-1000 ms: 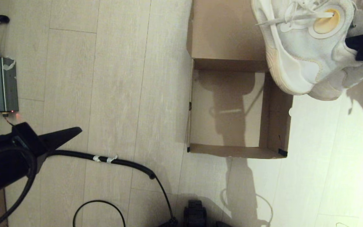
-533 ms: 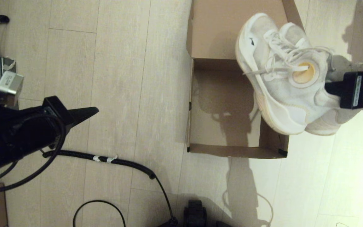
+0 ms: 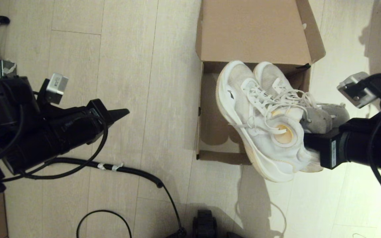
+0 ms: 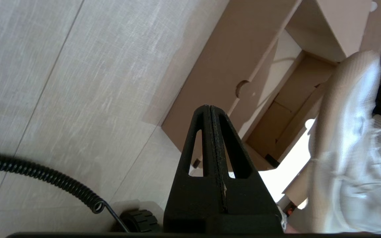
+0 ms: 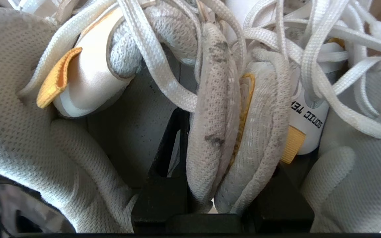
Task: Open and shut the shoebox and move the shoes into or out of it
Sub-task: Put the shoes into the shoe box
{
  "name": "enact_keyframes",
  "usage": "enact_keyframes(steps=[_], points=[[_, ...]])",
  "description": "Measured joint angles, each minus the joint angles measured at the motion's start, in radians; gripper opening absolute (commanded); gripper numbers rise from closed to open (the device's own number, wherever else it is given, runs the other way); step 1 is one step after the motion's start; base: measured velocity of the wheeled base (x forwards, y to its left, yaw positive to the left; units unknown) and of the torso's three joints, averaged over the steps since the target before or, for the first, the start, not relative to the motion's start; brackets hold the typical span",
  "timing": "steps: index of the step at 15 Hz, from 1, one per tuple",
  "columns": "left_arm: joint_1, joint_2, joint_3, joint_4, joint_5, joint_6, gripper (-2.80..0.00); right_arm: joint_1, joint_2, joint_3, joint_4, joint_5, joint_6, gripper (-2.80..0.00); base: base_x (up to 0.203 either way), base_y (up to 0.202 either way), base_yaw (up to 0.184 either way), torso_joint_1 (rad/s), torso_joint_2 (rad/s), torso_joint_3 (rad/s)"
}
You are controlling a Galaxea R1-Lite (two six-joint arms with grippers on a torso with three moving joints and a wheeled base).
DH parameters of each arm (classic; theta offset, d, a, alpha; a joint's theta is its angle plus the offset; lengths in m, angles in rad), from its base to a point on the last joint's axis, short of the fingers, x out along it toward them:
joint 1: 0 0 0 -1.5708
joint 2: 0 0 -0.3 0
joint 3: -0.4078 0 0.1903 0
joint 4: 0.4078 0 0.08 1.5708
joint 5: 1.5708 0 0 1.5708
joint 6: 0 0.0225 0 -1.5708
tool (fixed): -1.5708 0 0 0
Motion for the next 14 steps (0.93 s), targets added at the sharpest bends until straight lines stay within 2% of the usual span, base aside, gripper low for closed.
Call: enact_keyframes(steps=[2, 5, 8, 14], points=[[-0.013, -0.004, 0.008, 0.0, 0.004, 0.002, -2.8, 0.002, 0.05, 0.045, -0.078, 0.0, -0.003, -2.8, 0.0, 0.0, 0.0, 0.0, 0.0, 0.0], [-0.02, -0.038, 0.026, 0.004, 0.022, 0.04, -2.8, 0.001, 0.168, 0.07, -0.245, -0.007, -0.003, -2.8, 0.0, 0.0, 0.0, 0.0, 0.0, 0.0], [-0.02, -0.084, 0.051, 0.007, 0.024, 0.054, -2.8, -0.012, 0.288, 0.064, -0.407, -0.052, -0.033, -2.8, 0.0, 0.0, 0.0, 0.0, 0.0, 0.0], [-0.01, -0.144, 0.107, 0.007, 0.023, 0.054, -2.8, -0.049, 0.398, 0.091, -0.519, -0.074, -0.047, -2.8, 0.0, 0.0, 0.0, 0.0, 0.0, 0.0]])
